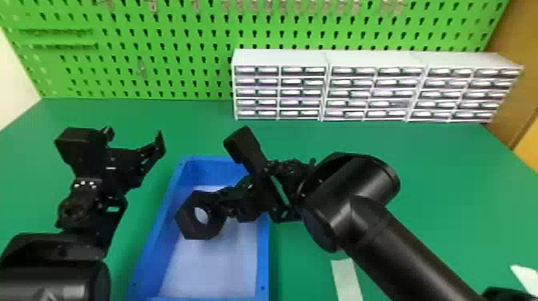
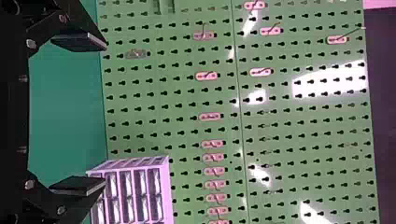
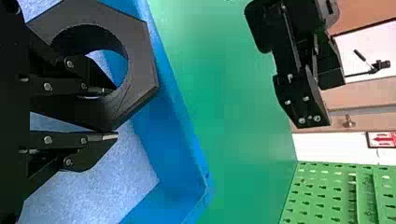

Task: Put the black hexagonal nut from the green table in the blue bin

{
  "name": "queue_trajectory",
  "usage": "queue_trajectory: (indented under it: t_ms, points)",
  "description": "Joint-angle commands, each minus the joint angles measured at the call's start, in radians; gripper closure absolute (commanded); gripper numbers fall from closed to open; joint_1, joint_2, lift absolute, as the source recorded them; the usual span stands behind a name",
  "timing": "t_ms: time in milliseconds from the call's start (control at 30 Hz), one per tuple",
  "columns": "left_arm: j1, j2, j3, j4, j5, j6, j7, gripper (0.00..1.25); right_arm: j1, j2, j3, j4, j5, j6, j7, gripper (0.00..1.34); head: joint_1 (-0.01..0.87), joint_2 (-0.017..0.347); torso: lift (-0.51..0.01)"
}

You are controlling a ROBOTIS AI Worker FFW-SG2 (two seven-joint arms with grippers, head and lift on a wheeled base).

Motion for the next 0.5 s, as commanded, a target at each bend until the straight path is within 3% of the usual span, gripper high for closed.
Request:
queue_trajectory:
  t_ms: [0, 100, 333, 400, 467]
  points:
    - [0.0, 0.0, 0.001, 0.0, 0.0, -0.001, 0.0, 0.25, -0.002, -0.007, 0.002, 0.0, 0.011, 0.004, 0.0, 1.05, 0.686, 0.052, -0.097]
    - [0.0, 0.0, 0.001, 0.0, 0.0, 0.001, 0.0, 0.25, -0.003, -0.011, 0.005, 0.0, 0.011, 0.004, 0.0, 1.04, 0.686, 0.052, -0.097]
    - [0.005, 0.002, 0.006, -0.002, -0.001, 0.001, 0.0, 0.25, -0.006, -0.017, 0.005, 0.002, 0.014, 0.003, 0.0, 0.2, 0.686, 0.052, -0.097]
    - [0.005, 0.002, 0.006, -0.002, -0.001, 0.001, 0.0, 0.25, -0.009, -0.019, 0.008, 0.002, 0.014, 0.003, 0.0, 0.09, 0.686, 0.052, -0.097]
    - [0.005, 0.0, 0.004, -0.002, -0.003, 0.001, 0.0, 0.25, -0.009, -0.02, 0.008, 0.002, 0.014, 0.003, 0.0, 0.07, 0.686, 0.052, -0.097]
